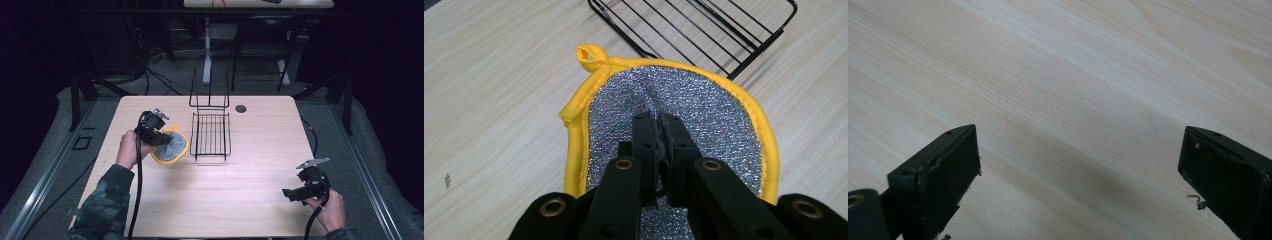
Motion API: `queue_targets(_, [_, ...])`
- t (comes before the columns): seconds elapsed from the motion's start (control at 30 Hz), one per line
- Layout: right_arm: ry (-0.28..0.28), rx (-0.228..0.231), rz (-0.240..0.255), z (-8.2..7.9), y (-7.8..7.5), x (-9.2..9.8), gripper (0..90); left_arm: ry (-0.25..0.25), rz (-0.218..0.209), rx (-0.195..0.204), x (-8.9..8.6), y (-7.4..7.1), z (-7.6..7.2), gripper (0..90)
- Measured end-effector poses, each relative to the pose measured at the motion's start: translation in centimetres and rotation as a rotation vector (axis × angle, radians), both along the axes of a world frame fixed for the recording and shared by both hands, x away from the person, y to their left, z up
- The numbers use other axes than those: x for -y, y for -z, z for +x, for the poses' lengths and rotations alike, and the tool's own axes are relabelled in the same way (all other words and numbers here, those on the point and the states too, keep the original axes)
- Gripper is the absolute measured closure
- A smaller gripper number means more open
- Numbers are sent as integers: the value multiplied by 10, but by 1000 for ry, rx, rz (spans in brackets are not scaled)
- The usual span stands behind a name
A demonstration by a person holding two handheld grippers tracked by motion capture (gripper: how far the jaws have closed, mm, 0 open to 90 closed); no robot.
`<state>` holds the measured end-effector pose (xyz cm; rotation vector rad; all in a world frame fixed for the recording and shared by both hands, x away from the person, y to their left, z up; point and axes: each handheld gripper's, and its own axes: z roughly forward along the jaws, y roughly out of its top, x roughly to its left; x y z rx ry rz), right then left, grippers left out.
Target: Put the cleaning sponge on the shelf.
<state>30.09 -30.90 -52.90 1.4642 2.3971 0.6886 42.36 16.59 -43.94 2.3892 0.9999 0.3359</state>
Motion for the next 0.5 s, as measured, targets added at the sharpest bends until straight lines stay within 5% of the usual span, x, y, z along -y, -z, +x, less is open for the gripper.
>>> queue_targets(0.5, [-1,-1,3,0,0,0,29,22,-12,8,16,1,5,865])
